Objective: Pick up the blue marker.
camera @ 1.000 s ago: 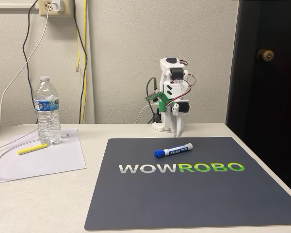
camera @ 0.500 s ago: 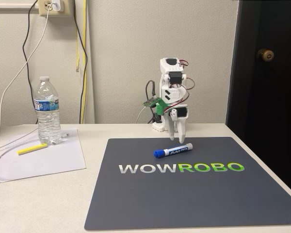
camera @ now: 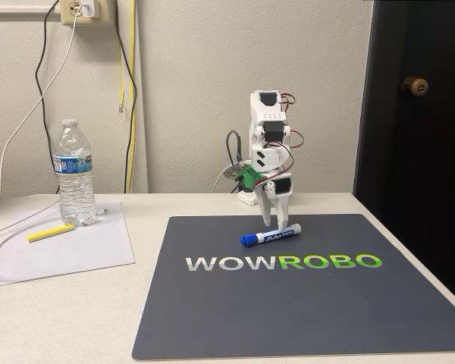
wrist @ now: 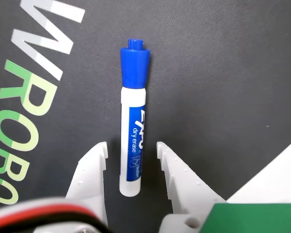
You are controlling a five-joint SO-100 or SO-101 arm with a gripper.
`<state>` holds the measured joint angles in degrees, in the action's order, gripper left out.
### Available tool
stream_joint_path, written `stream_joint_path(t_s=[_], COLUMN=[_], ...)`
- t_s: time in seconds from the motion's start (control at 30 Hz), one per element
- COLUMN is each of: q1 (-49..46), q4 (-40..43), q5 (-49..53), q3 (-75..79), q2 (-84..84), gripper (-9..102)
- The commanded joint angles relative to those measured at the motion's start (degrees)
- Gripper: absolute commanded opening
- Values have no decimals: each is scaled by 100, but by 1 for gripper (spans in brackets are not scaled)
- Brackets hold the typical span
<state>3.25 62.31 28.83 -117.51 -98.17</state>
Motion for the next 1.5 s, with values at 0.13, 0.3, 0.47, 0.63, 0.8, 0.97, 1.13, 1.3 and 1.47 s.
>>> stream_joint_path(t_s=[0.13,0.3,0.47,0.63,0.8,0.97,1.13,1.3,1.47], q1=[158,220,229,272,290,316,316,325,352], q4=[-158,-308,-387,-457,-589,-642,-624,-703,-773], q5=[-396,-448,-510,-712,-870,-905,-905,-984,-984], q3=[-35,-167,-185,-141,-141,-176,-149,-114,-114], q2=[193,220,237,141,70,105,70,-123,-466], gripper=[24,24,18,10,5,5,5,5,5])
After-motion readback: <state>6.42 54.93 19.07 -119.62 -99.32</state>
